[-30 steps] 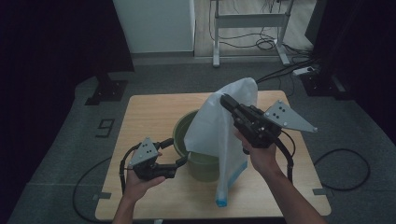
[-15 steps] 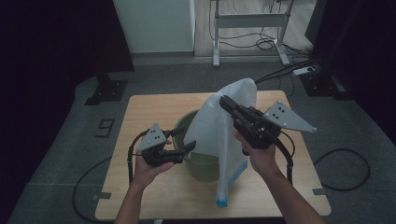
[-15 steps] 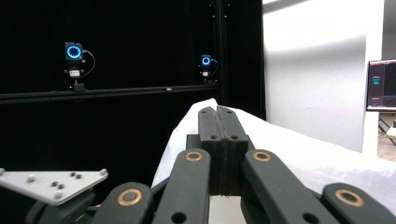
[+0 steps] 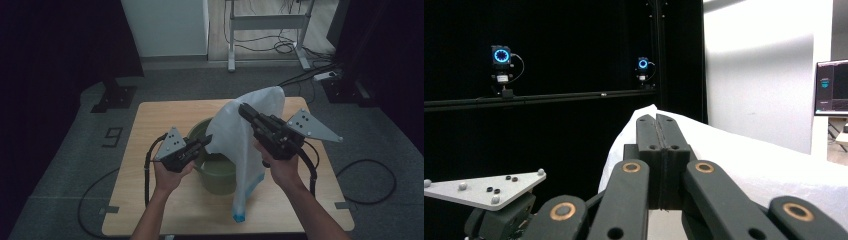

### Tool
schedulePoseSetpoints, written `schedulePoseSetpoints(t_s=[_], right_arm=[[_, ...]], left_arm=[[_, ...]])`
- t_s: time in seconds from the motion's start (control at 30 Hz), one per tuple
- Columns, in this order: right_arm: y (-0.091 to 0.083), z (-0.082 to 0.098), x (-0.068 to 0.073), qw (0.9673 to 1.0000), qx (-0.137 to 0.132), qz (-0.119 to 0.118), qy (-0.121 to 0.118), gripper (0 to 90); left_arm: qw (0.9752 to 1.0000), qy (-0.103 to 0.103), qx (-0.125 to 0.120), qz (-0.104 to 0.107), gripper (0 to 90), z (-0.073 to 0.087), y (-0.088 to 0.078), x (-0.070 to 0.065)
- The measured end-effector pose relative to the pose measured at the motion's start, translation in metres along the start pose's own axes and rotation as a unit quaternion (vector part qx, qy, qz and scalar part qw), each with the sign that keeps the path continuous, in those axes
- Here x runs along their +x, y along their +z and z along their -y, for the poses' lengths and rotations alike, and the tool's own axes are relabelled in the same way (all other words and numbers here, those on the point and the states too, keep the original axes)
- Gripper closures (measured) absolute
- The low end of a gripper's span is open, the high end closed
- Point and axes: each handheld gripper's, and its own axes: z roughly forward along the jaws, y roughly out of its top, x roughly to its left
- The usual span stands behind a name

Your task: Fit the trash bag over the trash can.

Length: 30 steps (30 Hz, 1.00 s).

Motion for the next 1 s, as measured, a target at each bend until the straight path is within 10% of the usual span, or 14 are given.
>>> schedulePoseSetpoints(t_s=[0.37, 0.6, 1.0], right_arm=[[-0.002, -0.007, 0.004, 0.9999, 0.002, -0.006, -0.016, 89.3], [0.002, -0.004, 0.007, 0.9997, 0.013, -0.012, -0.019, 89.3], [0.011, 0.017, 0.001, 0.9981, 0.059, -0.009, -0.015, 89.2]], left_arm=[[0.9966, 0.015, -0.026, -0.077, 90.0, -0.008, -0.025, 0.002], [0.9901, 0.035, -0.032, -0.132, 90.0, 0.001, -0.050, 0.003], [0.9873, 0.018, -0.020, -0.156, 90.0, 0.030, -0.055, 0.005]])
